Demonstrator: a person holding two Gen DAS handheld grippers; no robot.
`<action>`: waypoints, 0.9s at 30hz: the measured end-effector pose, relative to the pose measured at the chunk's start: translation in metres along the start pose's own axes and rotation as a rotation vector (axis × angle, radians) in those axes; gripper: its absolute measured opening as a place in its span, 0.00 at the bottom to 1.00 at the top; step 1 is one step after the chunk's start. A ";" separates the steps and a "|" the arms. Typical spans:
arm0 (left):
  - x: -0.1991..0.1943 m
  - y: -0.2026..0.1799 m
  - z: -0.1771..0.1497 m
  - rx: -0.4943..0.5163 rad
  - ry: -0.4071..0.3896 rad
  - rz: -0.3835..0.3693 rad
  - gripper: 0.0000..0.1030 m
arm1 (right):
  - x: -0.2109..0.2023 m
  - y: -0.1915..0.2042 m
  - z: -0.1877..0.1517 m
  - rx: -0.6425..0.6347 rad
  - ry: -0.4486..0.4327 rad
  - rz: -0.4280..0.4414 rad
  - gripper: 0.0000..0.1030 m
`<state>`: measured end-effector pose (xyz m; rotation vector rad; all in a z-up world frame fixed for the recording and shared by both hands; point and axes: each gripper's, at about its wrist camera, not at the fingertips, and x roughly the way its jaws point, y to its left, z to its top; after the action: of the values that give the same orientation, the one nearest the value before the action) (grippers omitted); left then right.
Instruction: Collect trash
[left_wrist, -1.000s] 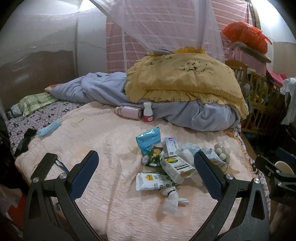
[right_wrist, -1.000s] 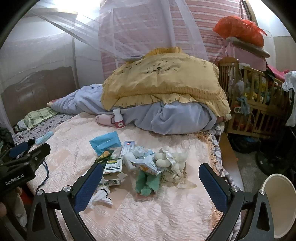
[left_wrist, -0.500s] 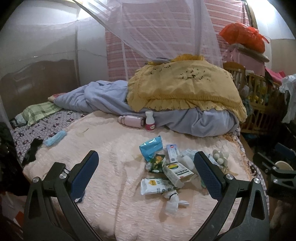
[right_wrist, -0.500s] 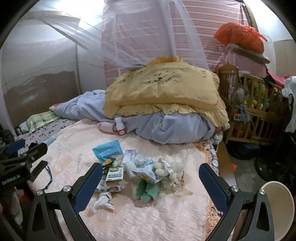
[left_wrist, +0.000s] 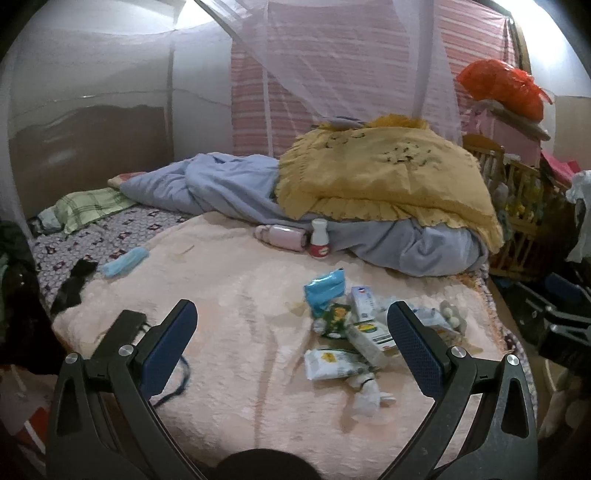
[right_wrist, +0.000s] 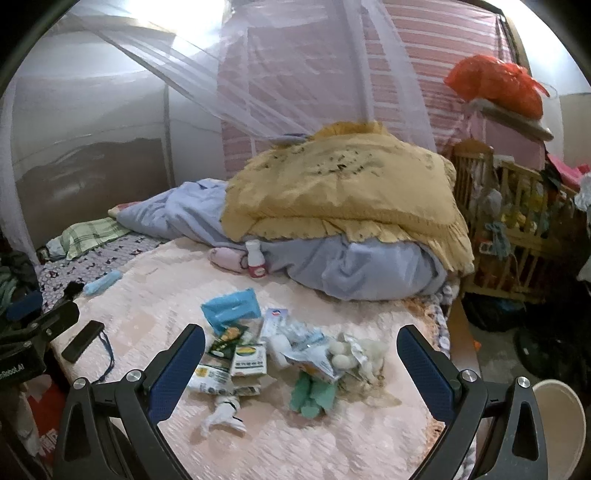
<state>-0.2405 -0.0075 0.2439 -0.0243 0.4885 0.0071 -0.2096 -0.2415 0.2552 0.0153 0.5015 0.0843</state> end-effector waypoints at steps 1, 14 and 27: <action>0.000 0.002 -0.001 -0.001 0.008 -0.002 0.99 | 0.000 0.002 0.000 0.003 -0.001 0.010 1.00; 0.009 0.013 -0.010 -0.007 0.040 -0.024 0.99 | 0.021 0.014 -0.001 -0.008 0.041 -0.006 1.00; 0.031 0.015 -0.006 0.039 0.061 -0.054 0.99 | 0.048 0.024 0.002 -0.006 0.074 0.006 1.00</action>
<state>-0.2162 0.0073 0.2242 0.0003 0.5489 -0.0557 -0.1679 -0.2138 0.2349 0.0079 0.5753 0.0924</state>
